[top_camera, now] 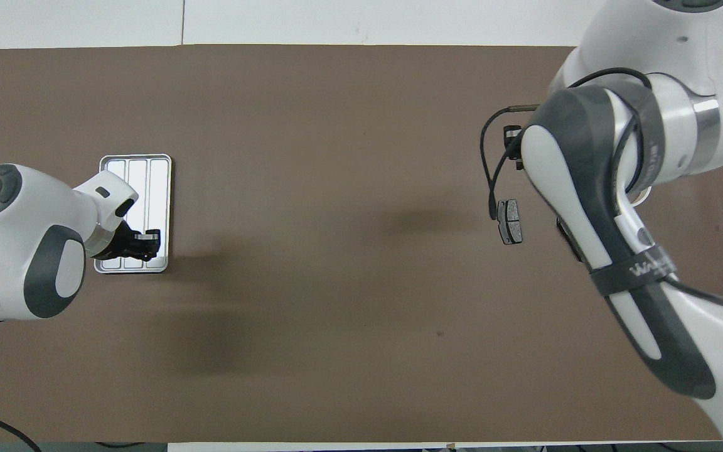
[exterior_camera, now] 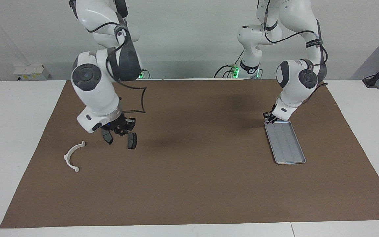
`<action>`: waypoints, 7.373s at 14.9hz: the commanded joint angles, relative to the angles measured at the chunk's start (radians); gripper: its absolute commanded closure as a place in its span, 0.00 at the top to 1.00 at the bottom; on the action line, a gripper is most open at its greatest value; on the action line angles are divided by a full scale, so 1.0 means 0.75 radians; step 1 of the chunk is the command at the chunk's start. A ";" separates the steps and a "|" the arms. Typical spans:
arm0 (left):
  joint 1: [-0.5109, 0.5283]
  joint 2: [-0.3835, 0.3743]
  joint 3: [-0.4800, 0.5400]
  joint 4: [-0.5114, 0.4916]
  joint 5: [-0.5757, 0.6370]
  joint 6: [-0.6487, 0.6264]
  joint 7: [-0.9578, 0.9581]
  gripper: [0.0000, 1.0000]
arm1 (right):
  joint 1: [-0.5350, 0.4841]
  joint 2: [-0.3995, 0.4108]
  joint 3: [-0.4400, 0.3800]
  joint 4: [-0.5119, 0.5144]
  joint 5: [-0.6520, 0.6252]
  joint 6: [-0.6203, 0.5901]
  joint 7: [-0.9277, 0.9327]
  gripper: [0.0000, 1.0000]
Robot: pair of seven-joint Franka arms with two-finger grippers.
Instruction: Pick bearing gear from pile to tray
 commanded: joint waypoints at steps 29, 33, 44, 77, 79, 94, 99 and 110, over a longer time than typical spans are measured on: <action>0.041 0.114 -0.018 0.069 -0.076 0.143 0.074 1.00 | 0.589 0.306 0.005 -0.298 -0.075 0.890 1.299 1.00; -0.049 0.126 -0.016 0.114 -0.083 0.145 -0.174 1.00 | 0.499 0.280 0.006 -0.187 -0.067 0.783 1.243 1.00; -0.579 0.394 -0.008 0.450 -0.003 0.175 -0.944 1.00 | 0.027 0.016 0.019 -0.187 0.068 0.446 0.057 1.00; -0.695 0.457 -0.001 0.403 -0.001 0.198 -1.231 0.00 | -0.307 -0.604 0.007 -0.410 0.045 0.011 -0.545 1.00; -0.675 0.445 0.001 0.415 0.048 0.131 -1.204 0.00 | -0.315 -0.608 0.007 -0.412 0.039 -0.033 -0.545 1.00; 0.037 0.296 -0.006 0.309 0.038 0.087 0.137 0.05 | -0.315 -0.614 0.002 -0.459 0.031 0.078 -0.548 1.00; 0.063 0.335 -0.006 0.331 0.040 0.145 0.258 0.04 | -0.337 -0.610 0.004 -0.459 0.031 0.086 -0.550 1.00; 0.094 0.386 -0.006 0.341 0.038 0.241 0.291 0.03 | -0.344 -0.602 0.004 -0.457 -0.028 0.094 -0.554 1.00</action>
